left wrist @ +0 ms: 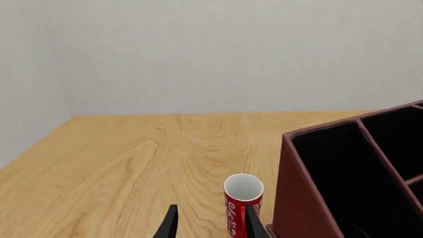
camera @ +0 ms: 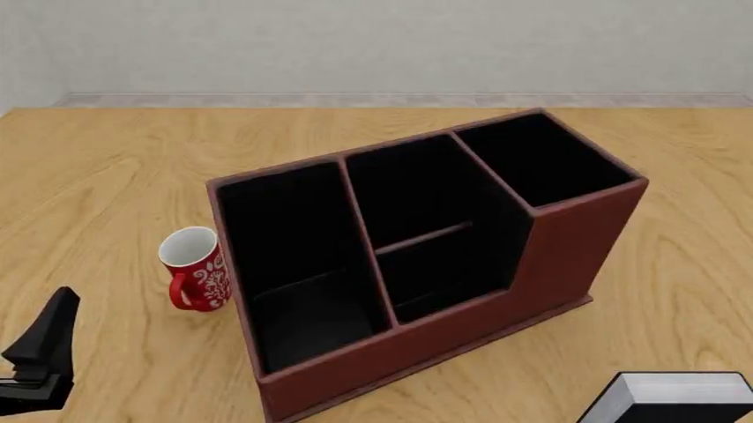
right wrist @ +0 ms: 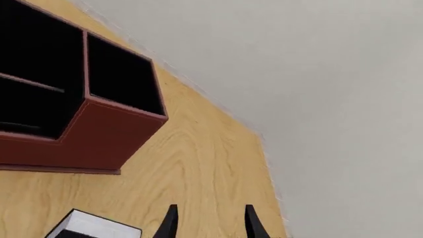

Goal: Pick up the book and place it in the right compartment of the caddy.

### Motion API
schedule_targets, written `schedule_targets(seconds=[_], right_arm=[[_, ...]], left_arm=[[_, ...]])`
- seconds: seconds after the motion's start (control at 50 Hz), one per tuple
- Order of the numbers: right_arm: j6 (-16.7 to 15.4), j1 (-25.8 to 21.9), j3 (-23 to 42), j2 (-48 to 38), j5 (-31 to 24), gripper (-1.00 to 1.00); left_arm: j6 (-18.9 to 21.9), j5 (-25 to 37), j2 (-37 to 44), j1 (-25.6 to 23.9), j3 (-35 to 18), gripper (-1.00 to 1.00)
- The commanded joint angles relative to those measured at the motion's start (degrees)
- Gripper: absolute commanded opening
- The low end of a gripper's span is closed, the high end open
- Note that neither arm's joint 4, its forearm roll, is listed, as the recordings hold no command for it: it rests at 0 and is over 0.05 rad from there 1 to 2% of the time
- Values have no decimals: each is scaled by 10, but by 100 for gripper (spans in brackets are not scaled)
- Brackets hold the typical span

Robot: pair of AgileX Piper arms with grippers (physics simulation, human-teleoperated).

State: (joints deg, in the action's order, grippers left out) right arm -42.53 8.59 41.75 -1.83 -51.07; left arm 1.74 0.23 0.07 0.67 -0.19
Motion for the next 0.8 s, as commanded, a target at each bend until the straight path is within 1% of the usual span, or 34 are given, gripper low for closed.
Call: schedule_targets(seconds=[0.02,0.04,0.06,0.1,0.16,0.2,0.24,0.3,0.36,0.4,0.44,0.46,0.48,0.5,0.54,0.58,0.62,0.66,0.72,0.76,0.78,0.8], right_arm=[[-110,10,28,-30,-21,100],[-122,12,28,-34,-19,100],[-145,13,19,-30,-19,100],[-161,15,23,-36,-20,100],[-195,22,23,-39,-20,100],[-201,23,35,-47,-21,100],[-232,31,26,-43,-20,100],[-240,33,34,-49,-23,100],[-268,37,31,-49,-25,100],[-278,41,37,-57,-23,100],[-280,41,49,-67,-25,100],[-293,40,45,-65,-31,100],[-290,40,54,-72,-31,100],[-297,40,54,-73,-34,100],[-297,37,66,-84,-38,100],[-306,42,64,-89,-48,100],[-307,44,69,-98,-50,100],[-315,42,72,-104,-69,100],[-315,41,88,-123,-85,100],[-322,43,91,-131,-103,100],[-322,43,91,-131,-103,100],[-317,39,97,-138,-117,100]], left_arm=[[2,0,0,2,0,100],[-1,0,0,1,0,100],[0,0,0,0,0,100],[0,0,0,0,0,100],[1,0,0,3,0,100],[0,0,-1,3,1,100],[0,1,-1,5,1,100],[0,1,-1,6,1,100],[1,1,-1,7,1,100],[2,1,-1,5,1,100],[1,1,-1,4,1,100],[1,1,-1,4,1,100],[2,1,-1,4,1,100],[1,1,-1,3,1,100],[2,2,-1,2,1,100],[3,2,-1,3,1,100],[2,2,-1,4,1,100],[4,3,-1,4,1,100],[6,3,-1,4,0,100],[5,4,-1,5,-2,100],[5,4,-1,5,-2,100],[6,4,-1,5,-3,100]])
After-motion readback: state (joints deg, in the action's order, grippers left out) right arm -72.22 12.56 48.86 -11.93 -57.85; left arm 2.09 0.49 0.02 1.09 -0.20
